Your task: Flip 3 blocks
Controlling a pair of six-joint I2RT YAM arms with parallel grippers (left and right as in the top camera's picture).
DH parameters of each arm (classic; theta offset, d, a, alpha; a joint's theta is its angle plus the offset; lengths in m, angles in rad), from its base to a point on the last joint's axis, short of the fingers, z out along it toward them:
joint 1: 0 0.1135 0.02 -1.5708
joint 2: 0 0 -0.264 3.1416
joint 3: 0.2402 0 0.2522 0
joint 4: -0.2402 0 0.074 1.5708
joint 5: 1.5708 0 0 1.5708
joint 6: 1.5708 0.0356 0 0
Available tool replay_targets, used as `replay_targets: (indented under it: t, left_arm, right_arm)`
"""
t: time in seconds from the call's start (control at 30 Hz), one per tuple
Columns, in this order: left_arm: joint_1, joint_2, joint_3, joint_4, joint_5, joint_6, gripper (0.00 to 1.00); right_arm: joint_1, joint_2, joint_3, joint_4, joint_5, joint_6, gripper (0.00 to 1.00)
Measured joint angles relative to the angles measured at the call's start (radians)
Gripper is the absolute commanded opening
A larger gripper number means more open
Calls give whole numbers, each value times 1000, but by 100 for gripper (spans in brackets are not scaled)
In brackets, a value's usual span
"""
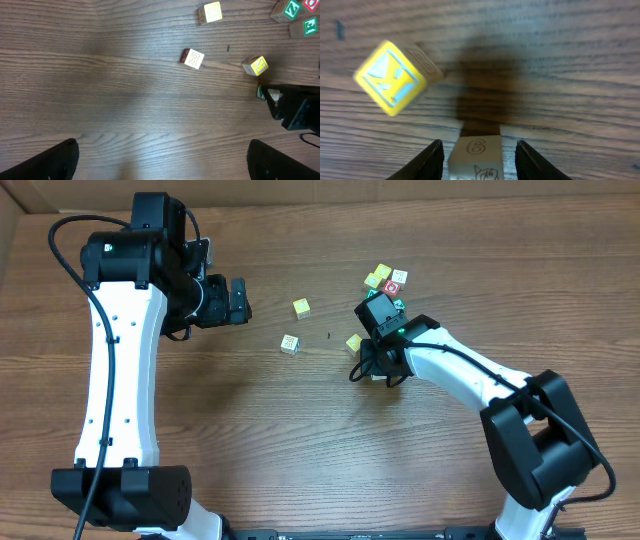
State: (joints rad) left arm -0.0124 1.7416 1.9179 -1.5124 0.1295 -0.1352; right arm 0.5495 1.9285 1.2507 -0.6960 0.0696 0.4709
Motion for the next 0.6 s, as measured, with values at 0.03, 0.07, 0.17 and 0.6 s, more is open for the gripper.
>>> replay_targets:
  t: [0.03, 0.07, 0.17, 0.6]
  left_arm:
    - [0, 0, 0, 0, 0, 0, 100]
    - [0, 0, 0, 0, 0, 0, 100]
    - [0, 0, 0, 0, 0, 0, 100]
    - [0, 0, 0, 0, 0, 0, 100]
  right_arm:
    - [0, 7, 0, -3, -2, -1, 46]
    - [0, 11, 0, -5, -3, 0, 45]
    - [0, 14, 0, -13, -3, -3, 36]
    - [0, 14, 45, -199, -60, 0, 33]
